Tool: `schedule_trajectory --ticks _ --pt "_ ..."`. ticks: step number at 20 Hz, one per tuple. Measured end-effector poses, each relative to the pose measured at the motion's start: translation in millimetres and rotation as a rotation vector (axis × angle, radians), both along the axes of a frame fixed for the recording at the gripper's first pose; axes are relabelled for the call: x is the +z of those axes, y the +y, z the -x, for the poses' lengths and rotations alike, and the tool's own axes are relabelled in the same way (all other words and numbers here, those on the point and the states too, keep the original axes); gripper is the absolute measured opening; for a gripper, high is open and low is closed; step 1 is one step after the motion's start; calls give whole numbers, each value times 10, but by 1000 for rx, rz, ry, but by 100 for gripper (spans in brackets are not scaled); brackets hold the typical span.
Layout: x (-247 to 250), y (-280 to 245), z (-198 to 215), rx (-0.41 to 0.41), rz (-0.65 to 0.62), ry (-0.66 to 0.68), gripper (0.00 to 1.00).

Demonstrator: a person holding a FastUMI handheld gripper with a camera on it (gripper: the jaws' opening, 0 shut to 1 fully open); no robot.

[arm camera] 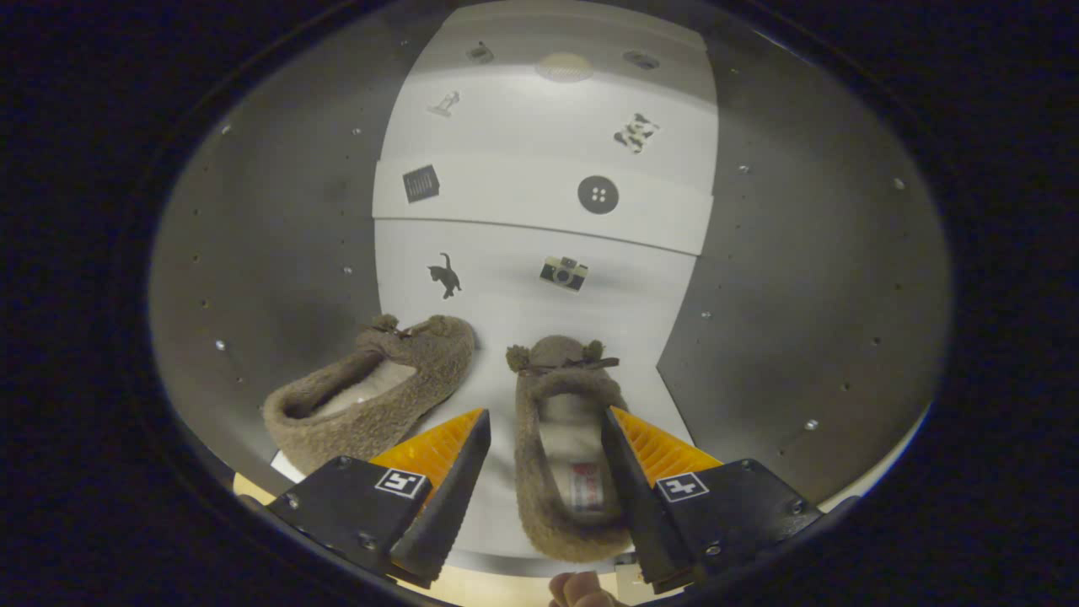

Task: Open the shoe cabinet door, grab the shoes and put them into the shoe cabinet, then close the shoe cabinet door.

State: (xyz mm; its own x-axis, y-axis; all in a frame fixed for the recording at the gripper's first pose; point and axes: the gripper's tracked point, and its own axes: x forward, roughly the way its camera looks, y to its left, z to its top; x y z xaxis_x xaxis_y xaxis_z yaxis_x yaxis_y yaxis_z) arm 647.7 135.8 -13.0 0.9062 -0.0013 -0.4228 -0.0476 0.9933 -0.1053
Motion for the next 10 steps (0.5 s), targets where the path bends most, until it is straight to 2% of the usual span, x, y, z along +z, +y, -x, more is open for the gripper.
schedule_trajectory --ticks 3,8,10 --pt "129 -8 399 7 -33 -11 86" --pt "317 198 1342 31 -177 -29 86" --pt "361 256 1768 44 -220 -33 93"
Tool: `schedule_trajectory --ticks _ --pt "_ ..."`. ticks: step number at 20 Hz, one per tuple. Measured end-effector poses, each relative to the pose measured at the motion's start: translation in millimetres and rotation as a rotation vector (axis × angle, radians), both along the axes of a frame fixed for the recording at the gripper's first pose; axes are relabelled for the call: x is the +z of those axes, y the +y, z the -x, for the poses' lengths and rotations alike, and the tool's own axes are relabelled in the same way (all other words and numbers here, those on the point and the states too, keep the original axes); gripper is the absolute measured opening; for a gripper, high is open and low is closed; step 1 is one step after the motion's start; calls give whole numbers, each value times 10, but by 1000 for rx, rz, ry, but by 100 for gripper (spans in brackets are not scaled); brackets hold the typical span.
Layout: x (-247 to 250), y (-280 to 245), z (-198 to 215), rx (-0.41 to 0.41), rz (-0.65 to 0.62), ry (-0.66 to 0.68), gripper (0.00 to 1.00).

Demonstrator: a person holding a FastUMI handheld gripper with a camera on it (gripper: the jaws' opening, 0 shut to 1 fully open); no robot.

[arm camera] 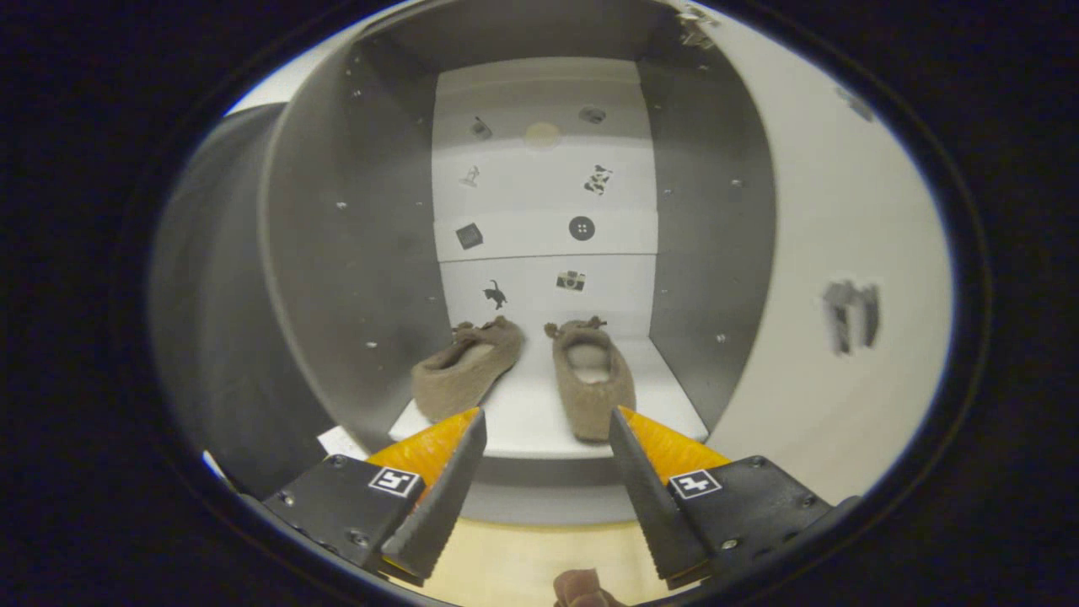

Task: Open the shoe cabinet door, grab the shoes and put them into the shoe cabinet, then close the shoe cabinet door.

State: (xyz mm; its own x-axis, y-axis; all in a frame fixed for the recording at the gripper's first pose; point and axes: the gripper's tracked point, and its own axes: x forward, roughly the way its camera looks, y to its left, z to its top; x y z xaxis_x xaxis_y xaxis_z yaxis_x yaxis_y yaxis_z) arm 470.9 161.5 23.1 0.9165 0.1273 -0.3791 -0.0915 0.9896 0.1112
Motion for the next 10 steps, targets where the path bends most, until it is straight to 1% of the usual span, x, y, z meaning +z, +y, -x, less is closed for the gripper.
schedule_trajectory --ticks 4,5,8,10 --pt "106 -116 791 -41 9 -48 95" --pt "124 -107 1002 -28 4 -59 96" --pt "229 -117 1606 9 -14 -114 96" --pt "337 -165 2003 26 1 -185 97"
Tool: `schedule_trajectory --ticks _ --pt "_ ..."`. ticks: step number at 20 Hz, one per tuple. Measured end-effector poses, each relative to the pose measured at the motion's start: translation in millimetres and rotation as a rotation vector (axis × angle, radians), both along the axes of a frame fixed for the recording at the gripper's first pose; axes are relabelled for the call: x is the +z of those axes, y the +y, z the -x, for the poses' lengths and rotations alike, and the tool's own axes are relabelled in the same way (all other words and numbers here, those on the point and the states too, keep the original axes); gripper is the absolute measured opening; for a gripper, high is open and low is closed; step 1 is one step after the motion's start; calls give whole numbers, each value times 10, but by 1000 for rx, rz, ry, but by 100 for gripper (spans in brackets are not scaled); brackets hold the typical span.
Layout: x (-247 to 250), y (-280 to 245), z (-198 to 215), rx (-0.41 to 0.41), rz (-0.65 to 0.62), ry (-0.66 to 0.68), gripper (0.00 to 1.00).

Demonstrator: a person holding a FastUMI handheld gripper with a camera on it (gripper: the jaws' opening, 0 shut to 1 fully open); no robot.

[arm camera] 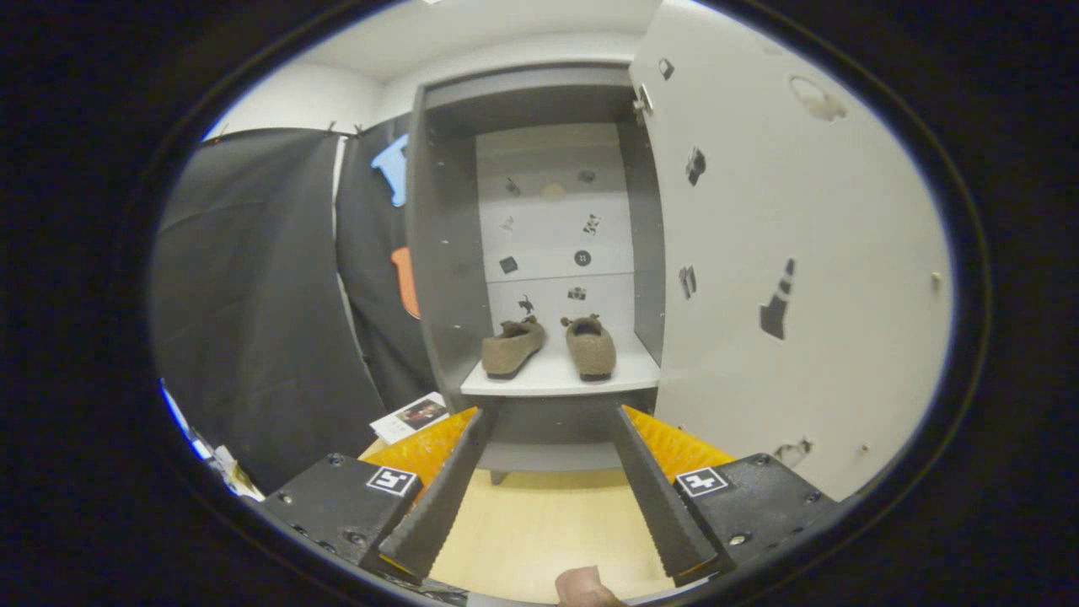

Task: Open the shoe cabinet door, grab the shoes and put them into the shoe cabinet, then close the shoe cabinet door.

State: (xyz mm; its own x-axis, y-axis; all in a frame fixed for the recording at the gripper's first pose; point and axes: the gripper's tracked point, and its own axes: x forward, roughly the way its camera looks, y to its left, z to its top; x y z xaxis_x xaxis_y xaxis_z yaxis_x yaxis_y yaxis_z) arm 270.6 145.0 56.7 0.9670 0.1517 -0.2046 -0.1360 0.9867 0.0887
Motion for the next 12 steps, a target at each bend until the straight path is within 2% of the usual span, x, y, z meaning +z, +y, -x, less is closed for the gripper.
schedule_trajectory --ticks 5,10,12 --pt "160 -259 863 29 24 -92 99" --pt "463 -788 1437 87 29 -150 99" --pt "524 -1145 1573 66 36 -175 99"
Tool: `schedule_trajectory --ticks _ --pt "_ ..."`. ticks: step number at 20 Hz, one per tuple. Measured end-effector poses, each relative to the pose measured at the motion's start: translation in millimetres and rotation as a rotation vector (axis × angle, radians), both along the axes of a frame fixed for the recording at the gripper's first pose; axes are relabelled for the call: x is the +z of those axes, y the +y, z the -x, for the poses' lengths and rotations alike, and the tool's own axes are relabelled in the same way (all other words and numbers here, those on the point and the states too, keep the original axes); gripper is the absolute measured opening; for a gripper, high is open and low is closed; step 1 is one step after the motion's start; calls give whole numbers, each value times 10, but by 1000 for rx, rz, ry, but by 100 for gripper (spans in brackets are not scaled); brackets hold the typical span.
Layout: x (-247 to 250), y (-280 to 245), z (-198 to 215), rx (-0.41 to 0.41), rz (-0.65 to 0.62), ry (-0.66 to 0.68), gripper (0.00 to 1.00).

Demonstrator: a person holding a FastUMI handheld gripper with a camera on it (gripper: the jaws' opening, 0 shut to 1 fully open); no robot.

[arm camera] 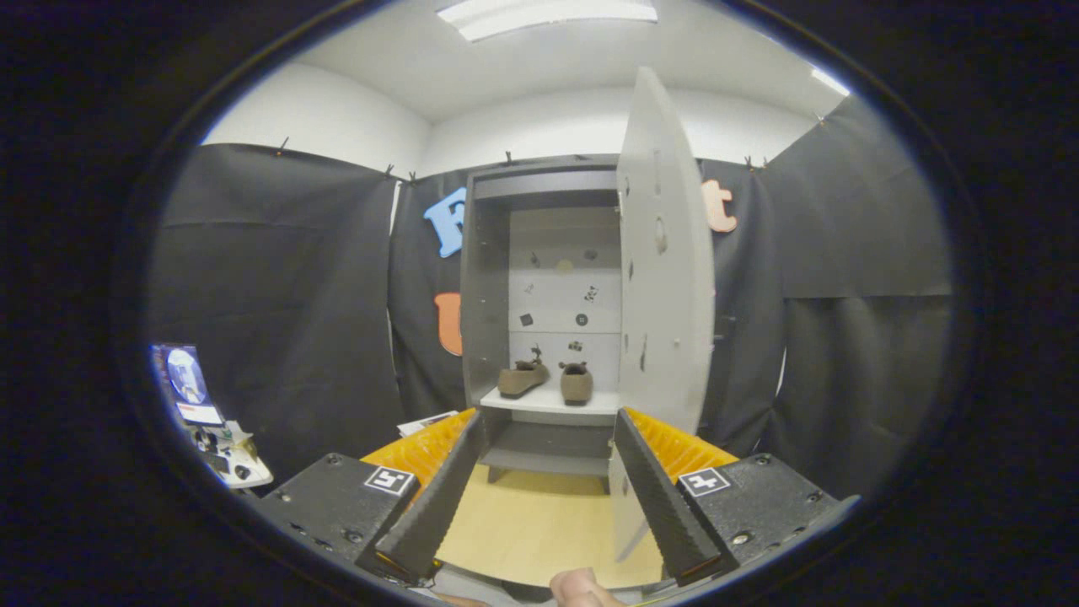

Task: Open the shoe cabinet door, grab the shoes and put them into the shoe cabinet, then close the shoe cabinet door.

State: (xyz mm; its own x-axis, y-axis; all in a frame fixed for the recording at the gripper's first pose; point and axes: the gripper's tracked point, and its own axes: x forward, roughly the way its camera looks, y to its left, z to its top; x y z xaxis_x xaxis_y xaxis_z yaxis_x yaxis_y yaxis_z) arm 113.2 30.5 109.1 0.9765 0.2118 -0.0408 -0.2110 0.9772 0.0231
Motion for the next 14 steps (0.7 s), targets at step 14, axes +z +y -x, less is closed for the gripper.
schedule_trajectory --ticks 14 --pt "-245 -2654 -551 -236 -107 17 98"
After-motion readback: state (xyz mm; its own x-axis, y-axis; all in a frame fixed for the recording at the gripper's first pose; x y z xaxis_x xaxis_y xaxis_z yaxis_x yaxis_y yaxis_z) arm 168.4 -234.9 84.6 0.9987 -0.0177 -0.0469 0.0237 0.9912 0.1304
